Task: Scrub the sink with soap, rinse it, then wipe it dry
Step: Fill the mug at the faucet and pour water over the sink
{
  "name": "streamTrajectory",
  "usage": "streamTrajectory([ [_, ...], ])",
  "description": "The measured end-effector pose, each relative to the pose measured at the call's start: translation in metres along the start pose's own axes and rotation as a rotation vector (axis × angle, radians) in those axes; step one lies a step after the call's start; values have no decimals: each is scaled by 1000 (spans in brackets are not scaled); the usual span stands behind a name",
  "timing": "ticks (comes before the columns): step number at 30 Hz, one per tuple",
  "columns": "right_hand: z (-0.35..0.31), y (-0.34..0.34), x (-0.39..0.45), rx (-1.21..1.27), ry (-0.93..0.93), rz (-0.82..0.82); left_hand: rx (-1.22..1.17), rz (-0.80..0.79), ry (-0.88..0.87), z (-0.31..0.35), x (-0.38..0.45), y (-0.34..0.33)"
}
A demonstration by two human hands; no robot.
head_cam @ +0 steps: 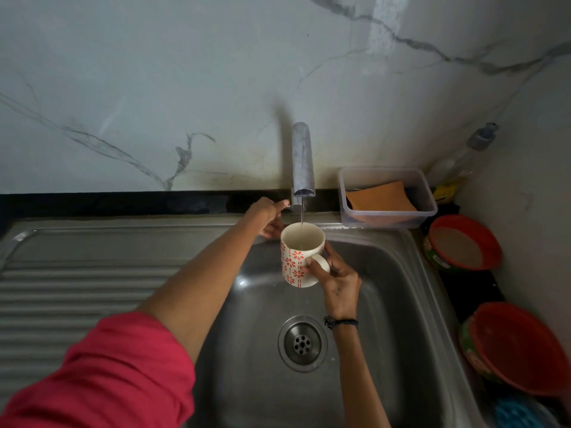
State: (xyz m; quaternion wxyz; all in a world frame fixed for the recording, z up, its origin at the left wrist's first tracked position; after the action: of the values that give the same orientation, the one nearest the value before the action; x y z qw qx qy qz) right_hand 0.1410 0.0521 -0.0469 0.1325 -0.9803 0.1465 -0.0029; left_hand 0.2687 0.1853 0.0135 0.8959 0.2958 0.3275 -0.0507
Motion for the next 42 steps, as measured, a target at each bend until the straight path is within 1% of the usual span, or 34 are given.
streamTrajectory([
  [3,3,-1,1,-21,-11,12,-8,-4,13,-2,1,1],
  [10,6,-5,0,12,-55,2,-20,48,-20,-5,3,1],
  [16,3,-7,-2,24,-40,-13,-17,84,-14,-5,1,2],
  [19,-1,-6,-2,17,-30,-33,-31,112,-27,-6,5,3],
  [26,-1,-1,0,23,-44,-31,28,207,-90,-7,10,3],
  [35,-3,-1,-1,-4,-38,-55,237,322,-221,-1,3,11],
  [39,-5,-2,-2,21,-49,-52,532,453,-396,12,-21,16],
  [41,-4,-2,-3,20,-51,-54,605,498,-490,19,-34,16],
  [42,-4,-1,-4,19,-56,-55,600,505,-524,23,-39,15],
])
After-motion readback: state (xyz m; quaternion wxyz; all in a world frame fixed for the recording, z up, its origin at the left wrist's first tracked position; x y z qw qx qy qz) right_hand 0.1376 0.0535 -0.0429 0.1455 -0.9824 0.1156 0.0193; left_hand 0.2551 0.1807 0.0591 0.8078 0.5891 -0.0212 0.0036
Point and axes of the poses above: each hand's wrist, its own x-axis towards the middle knuckle, its own y-axis out of the back of the hand, z = x × y, the point moved 3 cm from there along x, towards the middle knuckle, and after that the axes turned 9 degrees about x, right-handed, at the moved point
